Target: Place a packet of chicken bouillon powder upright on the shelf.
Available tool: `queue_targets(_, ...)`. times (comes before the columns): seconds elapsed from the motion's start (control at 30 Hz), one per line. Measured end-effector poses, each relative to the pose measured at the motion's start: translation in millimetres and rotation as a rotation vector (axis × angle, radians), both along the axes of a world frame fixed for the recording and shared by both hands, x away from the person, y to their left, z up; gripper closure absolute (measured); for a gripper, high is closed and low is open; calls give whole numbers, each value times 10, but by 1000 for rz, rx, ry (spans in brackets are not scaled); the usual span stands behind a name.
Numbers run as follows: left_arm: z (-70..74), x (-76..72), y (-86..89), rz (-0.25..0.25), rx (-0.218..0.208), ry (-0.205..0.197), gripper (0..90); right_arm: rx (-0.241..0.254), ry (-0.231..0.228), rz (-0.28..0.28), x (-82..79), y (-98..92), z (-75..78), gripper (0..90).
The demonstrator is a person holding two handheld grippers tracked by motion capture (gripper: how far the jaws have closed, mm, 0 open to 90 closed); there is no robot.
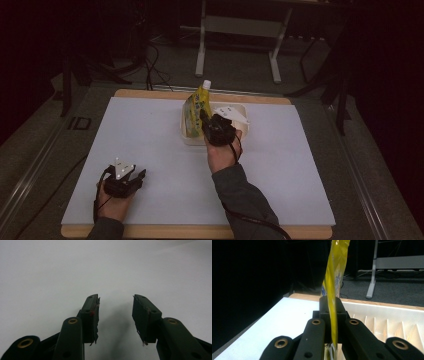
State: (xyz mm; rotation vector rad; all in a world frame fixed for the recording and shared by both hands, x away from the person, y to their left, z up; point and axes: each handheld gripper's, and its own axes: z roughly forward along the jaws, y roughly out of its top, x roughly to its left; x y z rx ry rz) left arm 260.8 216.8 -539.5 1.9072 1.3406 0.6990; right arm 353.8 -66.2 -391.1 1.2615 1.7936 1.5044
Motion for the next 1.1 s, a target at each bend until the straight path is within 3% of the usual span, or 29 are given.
queue_targets(0.67, 1, 0, 2, -2, -3, -2, 563, -42, 12, -31, 119, 176, -125, 900)
queue_targets(1.1, 2, 0, 4, -3, -2, -2, 562, -76, 47, -36, 209, 255, -159, 873)
